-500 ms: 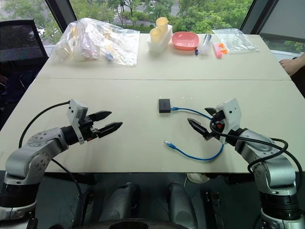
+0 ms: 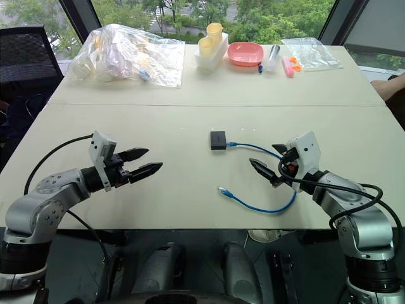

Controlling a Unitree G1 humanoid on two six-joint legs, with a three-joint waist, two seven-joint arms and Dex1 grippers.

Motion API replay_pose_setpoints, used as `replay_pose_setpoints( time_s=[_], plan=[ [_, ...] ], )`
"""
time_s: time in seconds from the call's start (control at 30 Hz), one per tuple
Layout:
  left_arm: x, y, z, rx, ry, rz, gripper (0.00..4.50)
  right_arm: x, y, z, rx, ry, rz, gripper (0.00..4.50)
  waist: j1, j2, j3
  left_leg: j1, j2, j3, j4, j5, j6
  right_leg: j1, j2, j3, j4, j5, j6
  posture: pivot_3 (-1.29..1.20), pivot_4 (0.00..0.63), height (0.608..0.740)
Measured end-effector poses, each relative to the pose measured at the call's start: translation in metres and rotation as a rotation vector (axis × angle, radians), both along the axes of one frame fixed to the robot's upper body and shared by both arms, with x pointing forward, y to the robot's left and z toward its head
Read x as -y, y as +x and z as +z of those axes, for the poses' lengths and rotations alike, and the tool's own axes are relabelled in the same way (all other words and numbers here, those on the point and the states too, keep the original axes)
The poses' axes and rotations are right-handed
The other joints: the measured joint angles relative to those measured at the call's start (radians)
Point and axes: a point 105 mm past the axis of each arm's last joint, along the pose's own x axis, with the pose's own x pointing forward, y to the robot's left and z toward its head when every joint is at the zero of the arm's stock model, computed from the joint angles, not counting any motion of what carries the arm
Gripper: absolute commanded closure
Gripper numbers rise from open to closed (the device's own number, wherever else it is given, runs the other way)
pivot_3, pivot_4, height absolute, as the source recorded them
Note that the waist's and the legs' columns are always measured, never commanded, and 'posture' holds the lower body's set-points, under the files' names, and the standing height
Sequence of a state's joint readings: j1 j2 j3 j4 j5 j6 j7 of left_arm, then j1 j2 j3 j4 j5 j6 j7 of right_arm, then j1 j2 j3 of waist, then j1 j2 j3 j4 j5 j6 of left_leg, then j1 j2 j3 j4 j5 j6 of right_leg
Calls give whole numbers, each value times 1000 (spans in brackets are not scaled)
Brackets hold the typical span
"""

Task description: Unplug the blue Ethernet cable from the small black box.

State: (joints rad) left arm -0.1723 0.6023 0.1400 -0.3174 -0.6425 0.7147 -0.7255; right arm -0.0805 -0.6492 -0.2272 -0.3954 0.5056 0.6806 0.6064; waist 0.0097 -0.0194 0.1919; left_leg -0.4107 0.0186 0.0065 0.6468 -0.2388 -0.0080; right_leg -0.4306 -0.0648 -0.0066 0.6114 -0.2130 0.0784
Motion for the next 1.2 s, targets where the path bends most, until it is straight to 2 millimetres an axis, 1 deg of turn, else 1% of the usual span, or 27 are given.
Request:
replay_pose_setpoints(
  time_s=[0.1,0.23,0.3,0.33,0.37,0.4,0.47,0.5,0.57,0.67,0.77,0.83,0.9,0.97,1.1,1.2],
  plan=[
    [-4,4,2,8,15,-2,269,-1,5,0,-4,-29,22,0,-1,0,0,0,0,0,0,0,0,0,0,0,0,0,0,0,150,740],
    [-10,7,3,11,44,-18,269,-3,16,6,34,-94,56,0,-3,0,0,0,-1,1,0,0,0,-1,0,0,0,0,0,0,150,740],
    [-15,5,-1,-19,112,-60,269,-5,28,13,88,-198,93,0,-7,0,1,-1,-1,3,0,0,0,-2,0,0,0,0,0,0,150,740],
    [-18,2,-3,-40,141,-95,269,-9,37,17,110,-233,122,0,-14,0,1,-1,-1,5,0,0,0,-3,1,0,0,0,0,0,150,740],
    [-20,0,-3,-54,161,-132,269,-15,47,25,144,-266,163,0,-21,0,2,-1,-1,7,0,0,0,-3,1,1,0,0,0,0,150,740],
    [-19,0,-1,-53,163,-154,269,-18,52,28,159,-283,185,0,-23,0,2,-1,-1,7,0,0,0,-4,0,1,0,0,0,0,150,740],
    [-16,3,11,-35,139,-207,269,-31,73,34,176,-314,240,0,-25,-2,4,-2,0,7,0,0,0,-4,2,1,1,2,-2,0,150,740],
    [-15,4,18,-18,133,-227,269,-35,79,33,177,-322,254,0,-25,-2,4,-3,0,7,0,0,0,-5,2,1,1,2,-3,0,150,740],
    [-18,4,28,-4,152,-259,269,-45,94,27,151,-320,280,0,-26,-2,4,-4,0,8,-1,0,0,-6,2,1,1,2,-2,0,150,740],
    [-25,0,37,-4,184,-292,269,-55,104,9,47,-282,346,0,-26,-2,4,-10,0,9,-1,0,0,-12,2,2,2,2,-1,0,150,740],
    [-30,-4,52,7,174,-313,269,-55,111,-9,-65,-232,373,0,-25,-1,4,-14,-1,10,0,0,1,-14,2,2,2,3,2,0,150,740],
    [-31,-4,70,51,126,-291,269,-57,121,-7,-79,-226,382,0,-27,-1,4,-13,-1,10,2,0,0,-13,2,2,2,2,0,0,150,740],
    [-27,-6,83,100,85,-283,269,-58,125,-7,-89,-236,399,0,-26,-2,4,-11,-1,10,3,0,0,-11,1,3,2,2,0,0,150,740],
    [-22,-11,81,95,72,-287,269,-60,125,-10,-104,-227,426,0,-29,-2,4,-9,-1,12,2,0,0,-10,1,4,2,2,0,0,150,740],
    [-18,-18,62,40,53,-258,269,-61,120,-13,-126,-235,490,0,-30,-2,4,-7,0,12,2,0,0,-10,2,4,5,3,1,0,150,740],
    [-17,-21,62,37,50,-246,269,-56,114,-25,-182,-248,514,0,-27,-2,4,-6,0,12,2,1,0,-10,2,4,6,2,0,0,150,740]
  ],
)
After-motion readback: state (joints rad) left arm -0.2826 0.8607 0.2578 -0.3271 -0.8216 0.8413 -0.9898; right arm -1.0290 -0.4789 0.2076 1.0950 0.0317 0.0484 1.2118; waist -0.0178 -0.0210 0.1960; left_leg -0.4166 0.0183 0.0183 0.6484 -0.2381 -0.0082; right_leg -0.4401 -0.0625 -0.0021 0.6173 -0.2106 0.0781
